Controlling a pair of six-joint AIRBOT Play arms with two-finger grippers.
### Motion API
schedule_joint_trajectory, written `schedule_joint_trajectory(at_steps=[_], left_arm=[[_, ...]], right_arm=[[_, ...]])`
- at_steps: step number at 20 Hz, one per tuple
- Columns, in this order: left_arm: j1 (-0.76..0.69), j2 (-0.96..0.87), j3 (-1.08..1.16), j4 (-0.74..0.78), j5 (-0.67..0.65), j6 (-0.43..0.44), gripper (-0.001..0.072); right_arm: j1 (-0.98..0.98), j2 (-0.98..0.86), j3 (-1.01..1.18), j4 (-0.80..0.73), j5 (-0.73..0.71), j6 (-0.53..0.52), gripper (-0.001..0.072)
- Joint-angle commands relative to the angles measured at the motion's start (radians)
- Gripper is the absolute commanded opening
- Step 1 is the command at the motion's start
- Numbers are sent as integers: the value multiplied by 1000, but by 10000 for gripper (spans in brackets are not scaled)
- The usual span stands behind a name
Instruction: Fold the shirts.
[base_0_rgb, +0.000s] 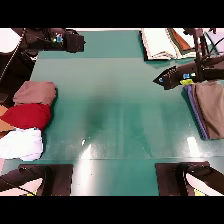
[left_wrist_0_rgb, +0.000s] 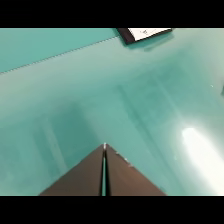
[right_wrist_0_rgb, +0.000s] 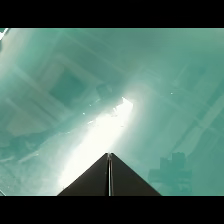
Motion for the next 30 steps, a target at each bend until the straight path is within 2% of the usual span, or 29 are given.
schedule_joint_trajectory(at_steps=[1, 2, 3, 4, 6, 9, 11, 15, 17, 18, 19, 20, 21, 26, 30], left_arm=[[8, 0, 0, 47, 39, 45, 29], [23, 0, 0, 138, 26, 39, 111], [47, -3, 0, 233, -2, 11, 431], [87, -8, 0, 330, -47, -51, 613], [197, -39, -9, 421, -167, -94, 611], [359, -87, -135, 422, -251, -96, 611], [429, -104, -287, 414, -194, -98, 611], [504, -152, -531, 393, 4, -99, 611], [506, -190, -555, 393, 9, -99, 610], [505, -195, -554, 393, 8, -109, 571], [505, -193, -549, 393, 9, -132, 272], [505, -192, -528, 393, -5, -143, 64], [505, -187, -489, 394, -33, -144, 29], [466, 43, -235, 393, -39, -139, 26], [313, 256, -54, 391, -54, -80, 26]], right_arm=[[1, 0, 1, 0, 0, 0, 20], [1, 0, 1, 0, 0, 0, 20], [1, 0, 1, 0, 1, 0, 20], [1, 0, 1, 0, 2, 0, 19], [1, 0, 1, 0, 0, 0, 19], [1, 0, 0, 0, -4, 0, 20], [1, 0, 0, 0, -16, 0, 20], [1, 0, 0, 0, -60, 0, 19], [1, 0, 0, 0, -70, 0, 20], [1, 0, 0, 0, -75, 0, 20], [1, 0, 0, 0, -83, 0, 20], [1, 0, 0, 0, -93, 0, 20], [1, 0, 1, 0, -108, 0, 20], [1, 43, 44, -4, -210, 0, 19], [-10, 56, 180, -10, -283, 0, 19]])
